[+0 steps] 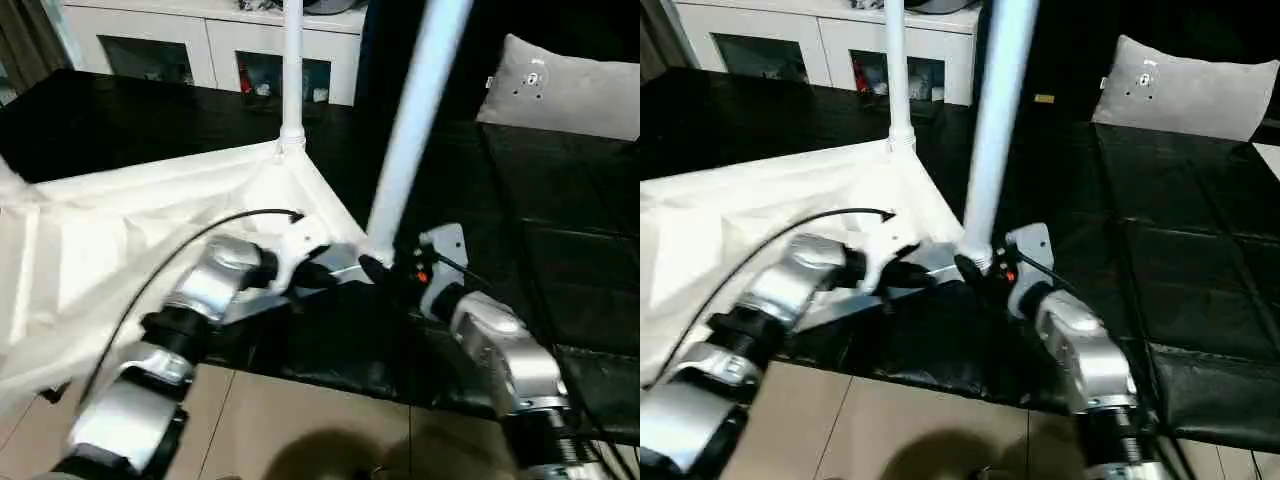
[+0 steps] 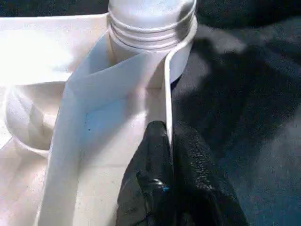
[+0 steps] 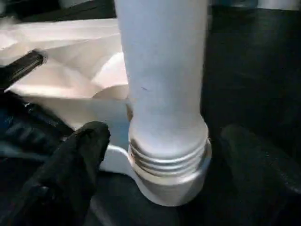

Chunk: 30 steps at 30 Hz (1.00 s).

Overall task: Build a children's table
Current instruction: Rotate leg to tighten

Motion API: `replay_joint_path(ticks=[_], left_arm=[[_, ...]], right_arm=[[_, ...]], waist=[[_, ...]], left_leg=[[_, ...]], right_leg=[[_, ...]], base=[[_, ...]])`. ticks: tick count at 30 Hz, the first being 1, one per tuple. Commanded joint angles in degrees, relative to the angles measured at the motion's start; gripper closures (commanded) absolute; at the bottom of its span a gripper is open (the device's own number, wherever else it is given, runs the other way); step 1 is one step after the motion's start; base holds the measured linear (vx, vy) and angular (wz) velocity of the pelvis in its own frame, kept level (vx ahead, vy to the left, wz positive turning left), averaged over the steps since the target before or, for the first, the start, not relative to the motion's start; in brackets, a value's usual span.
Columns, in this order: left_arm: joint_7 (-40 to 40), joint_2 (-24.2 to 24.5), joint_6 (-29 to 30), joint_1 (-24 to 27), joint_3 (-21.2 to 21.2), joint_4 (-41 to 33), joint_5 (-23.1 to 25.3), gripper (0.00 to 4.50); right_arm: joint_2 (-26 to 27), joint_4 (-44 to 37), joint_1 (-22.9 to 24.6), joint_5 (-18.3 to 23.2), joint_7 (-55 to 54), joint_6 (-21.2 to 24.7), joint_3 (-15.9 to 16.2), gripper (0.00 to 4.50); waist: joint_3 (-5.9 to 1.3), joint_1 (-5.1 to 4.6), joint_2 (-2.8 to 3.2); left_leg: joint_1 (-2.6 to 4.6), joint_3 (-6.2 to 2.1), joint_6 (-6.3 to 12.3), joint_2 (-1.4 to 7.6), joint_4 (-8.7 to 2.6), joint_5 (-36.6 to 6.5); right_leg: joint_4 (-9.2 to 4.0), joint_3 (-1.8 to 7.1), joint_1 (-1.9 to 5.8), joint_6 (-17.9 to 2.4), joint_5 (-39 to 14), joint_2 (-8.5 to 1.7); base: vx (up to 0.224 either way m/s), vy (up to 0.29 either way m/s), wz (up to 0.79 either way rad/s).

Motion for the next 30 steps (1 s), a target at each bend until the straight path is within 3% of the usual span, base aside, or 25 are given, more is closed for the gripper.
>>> replay_joint_path(ticks=[1, 5, 9, 10, 11, 12, 13, 14, 16, 17, 19, 20, 22, 26, 30], left_arm=[[-6.78, 1.39, -4.63, -0.52, -1.23, -2.79, -1.60, 4.50], [-14.36, 4.80, -9.09, -0.65, -3.93, -2.16, -1.20, 4.50], [-21.19, 6.63, -11.44, -1.30, -5.38, -2.19, -2.12, 4.50], [-22.84, 6.91, -12.11, -1.55, -5.68, -2.11, -2.33, 4.50], [-23.70, 7.13, -12.53, -1.75, -5.99, -2.02, -2.27, 4.50], [-24.46, 7.29, -13.01, -1.92, -6.18, -1.83, -2.22, 4.50], [-25.48, 7.51, -13.60, -2.08, -6.59, -1.76, -2.12, 4.50], [-26.45, 7.70, -14.21, -2.20, -6.93, -1.68, -2.17, 4.50], [-28.28, 8.15, -15.03, -2.25, -7.68, -2.13, -2.22, 4.50], [-28.56, 8.21, -15.20, -2.24, -7.80, -2.28, -2.23, 4.50], [-29.59, 8.31, -15.72, -2.19, -8.08, -2.88, -2.33, 4.50], [-29.83, 8.27, -15.76, -2.15, -8.12, -3.10, -2.37, 4.50], [-30.21, 8.31, -15.92, -1.91, -8.56, -3.69, -2.68, 4.50], [-30.30, 8.30, -16.27, -1.77, -9.19, -3.98, -3.01, 4.50], [-30.30, 8.34, -16.75, -1.97, -9.58, -3.64, -3.28, 4.50]], right_arm=[[-3.48, -1.18, -0.45, 1.62, 7.06, -0.80, 0.50, 0.05], [-8.78, -1.64, -0.82, 2.37, 16.58, -1.16, 2.85, 0.02], [-11.36, -1.22, -1.78, 3.94, 23.63, -0.69, 4.48, 0.02], [-11.94, -0.71, -2.14, 4.14, 25.39, -1.26, 4.94, 0.02], [-12.29, -0.31, -2.41, 4.30, 26.70, -1.79, 5.25, 0.02], [-12.62, 0.10, -2.66, 4.51, 27.91, -2.24, 5.48, 0.02], [-12.94, 0.53, -3.06, 4.84, 29.48, -2.30, 5.84, 0.02], [-13.27, 0.91, -3.43, 5.13, 30.98, -2.41, 6.25, 0.02], [-13.59, 1.04, -3.98, 5.51, 33.38, -2.01, 7.06, 0.30], [-13.59, 0.95, -4.03, 5.61, 33.75, -1.85, 7.19, 0.30], [-13.47, 0.74, -4.23, 5.97, 35.01, -1.70, 7.74, 0.56], [-13.34, 0.75, -4.33, 6.21, 35.46, -1.63, 7.98, 0.63], [-12.85, 0.70, -4.56, 6.56, 36.09, -1.38, 8.58, 0.80], [-12.09, 0.84, -4.88, 7.12, 36.72, -0.49, 9.08, 1.07], [-11.88, 0.92, -4.81, 7.66, 37.87, 1.40, 9.51, 1.48]], waist=[[-4.23, 0.41, -0.04], [-4.23, 1.15, -0.22], [-4.19, 1.57, -0.20], [-4.21, 1.80, -0.59], [-4.23, 2.20, -0.23], [-4.20, 2.27, -0.25], [-4.18, 2.44, -0.71], [-4.13, 2.58, -0.54], [-4.14, 2.75, -0.55], [-4.18, 2.74, -1.17], [-4.24, 2.85, -0.81], [-4.24, 2.80, -1.38], [-4.28, 2.92, -1.01], [-4.26, 2.88, -1.25], [-4.34, 3.01, -1.13]], left_leg=[[-0.72, 0.98, 4.08, 0.06, -3.50, -7.55], [-0.66, 1.12, 4.60, 0.23, -3.48, -7.41], [-0.60, 1.08, 4.27, 0.30, -3.53, -7.51], [-0.51, 1.13, 4.38, 0.38, -3.53, -7.91], [-0.38, 1.12, 4.22, 0.51, -3.53, -7.68], [-0.37, 1.13, 4.09, 0.57, -3.54, -7.64], [-0.38, 1.21, 4.00, 0.58, -3.52, -7.75], [-0.45, 1.11, 3.80, 0.56, -3.58, -7.83], [-0.41, 1.15, 3.66, 0.56, -3.50, -8.11], [-0.55, 1.22, 3.77, 0.51, -3.49, -7.66], [-0.61, 1.13, 3.75, 0.54, -3.48, -6.73], [-0.60, 1.21, 3.83, 0.55, -3.43, -6.78], [-0.57, 1.12, 3.69, 0.63, -3.48, -6.44], [-0.56, 1.14, 3.43, 0.58, -3.50, -6.78], [-0.61, 1.12, 3.27, 0.57, -3.46, -6.22]], right_leg=[[-4.37, 2.13, 4.31, -11.07, -13.11, -3.08], [-4.15, 2.16, 4.28, -11.71, -12.01, -3.15], [-4.09, 2.10, 4.26, -11.77, -12.94, -3.27], [-4.18, 2.09, 4.24, -11.70, -13.71, -3.35], [-4.05, 2.14, 4.06, -11.87, -13.70, -3.45], [-3.98, 2.10, 4.01, -11.92, -13.53, -3.38], [-3.98, 2.07, 4.03, -11.97, -13.49, -3.41], [-3.91, 2.06, 4.08, -11.85, -14.22, -3.51], [-3.99, 2.04, 4.04, -11.53, -15.10, -3.48], [-4.01, 2.05, 4.19, -11.10, -15.20, -3.45], [-3.84, 2.04, 4.15, -10.96, -14.71, -3.54], [-3.92, 1.99, 4.12, -10.81, -14.92, -3.48], [-3.75, 2.00, 4.04, -10.94, -14.69, -3.57], [-3.73, 1.95, 4.03, -11.04, -14.63, -3.45], [-3.68, 1.97, 4.11, -10.91, -14.33, -3.48]], base=[[0.000, 0.000, 0.00], [0.000, 0.000, 0.00], [0.000, 0.000, 0.00], [0.000, 0.000, 0.00], [0.000, 0.000, 0.00], [0.000, 0.000, 0.00], [0.000, 0.000, 0.00], [0.000, 0.000, 0.00], [0.000, 0.000, 0.00], [0.000, 0.000, 0.00], [0.000, 0.000, 0.00], [0.000, 0.000, 0.00], [0.000, 0.000, 0.00], [0.000, 0.000, 0.00], [0.000, 0.000, 0.00]])
